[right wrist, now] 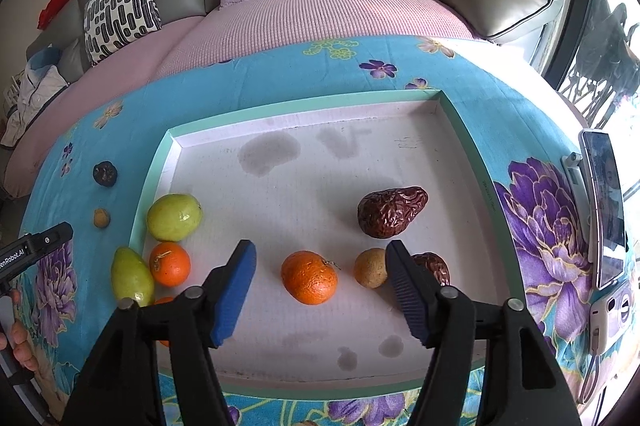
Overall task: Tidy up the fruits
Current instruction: 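Withdraw both open grippers from the tray toward the remaining date and kiwi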
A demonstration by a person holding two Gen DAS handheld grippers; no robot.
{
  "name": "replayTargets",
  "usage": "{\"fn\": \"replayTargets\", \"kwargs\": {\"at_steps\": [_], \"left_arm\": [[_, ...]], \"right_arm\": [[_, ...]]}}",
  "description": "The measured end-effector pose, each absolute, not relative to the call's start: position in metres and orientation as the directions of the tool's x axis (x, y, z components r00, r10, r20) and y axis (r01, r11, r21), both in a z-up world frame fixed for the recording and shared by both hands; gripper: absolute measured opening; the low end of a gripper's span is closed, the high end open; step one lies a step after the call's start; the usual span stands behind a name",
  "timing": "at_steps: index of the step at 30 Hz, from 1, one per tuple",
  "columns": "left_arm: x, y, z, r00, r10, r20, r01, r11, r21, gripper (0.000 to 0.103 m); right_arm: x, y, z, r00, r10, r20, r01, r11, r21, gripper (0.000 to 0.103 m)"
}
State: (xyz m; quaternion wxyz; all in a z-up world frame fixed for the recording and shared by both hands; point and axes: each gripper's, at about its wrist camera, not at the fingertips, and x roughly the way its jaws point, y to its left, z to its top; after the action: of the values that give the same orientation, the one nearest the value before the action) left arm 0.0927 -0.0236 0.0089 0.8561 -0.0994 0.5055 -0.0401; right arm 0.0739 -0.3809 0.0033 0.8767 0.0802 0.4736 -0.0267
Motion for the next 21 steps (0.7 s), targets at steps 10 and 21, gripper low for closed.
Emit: {"fn": "replayTargets", "kwargs": {"at_steps": [10, 21], "left_arm": [[0.0988, -0.0193, 0.0024, 0.487, -0.058, -0.871, -0.094, 0.989, -0.118, 0.099], [0.1003, -0.0177, 0.0022, 0.503, -0.002, -0.864, -0.097, 0.994, -0.059, 0.103]], "right_arm": [[0.077, -0.3812, -0.0024, 0.537, 0.026, -0.843, 0.119, 0.987, 0.106, 0.093], [0.0771, -0.3775, 0.0014, 0.583, 0.029, -0.812, 0.106, 0.988, 0.112, 0.094]]}}
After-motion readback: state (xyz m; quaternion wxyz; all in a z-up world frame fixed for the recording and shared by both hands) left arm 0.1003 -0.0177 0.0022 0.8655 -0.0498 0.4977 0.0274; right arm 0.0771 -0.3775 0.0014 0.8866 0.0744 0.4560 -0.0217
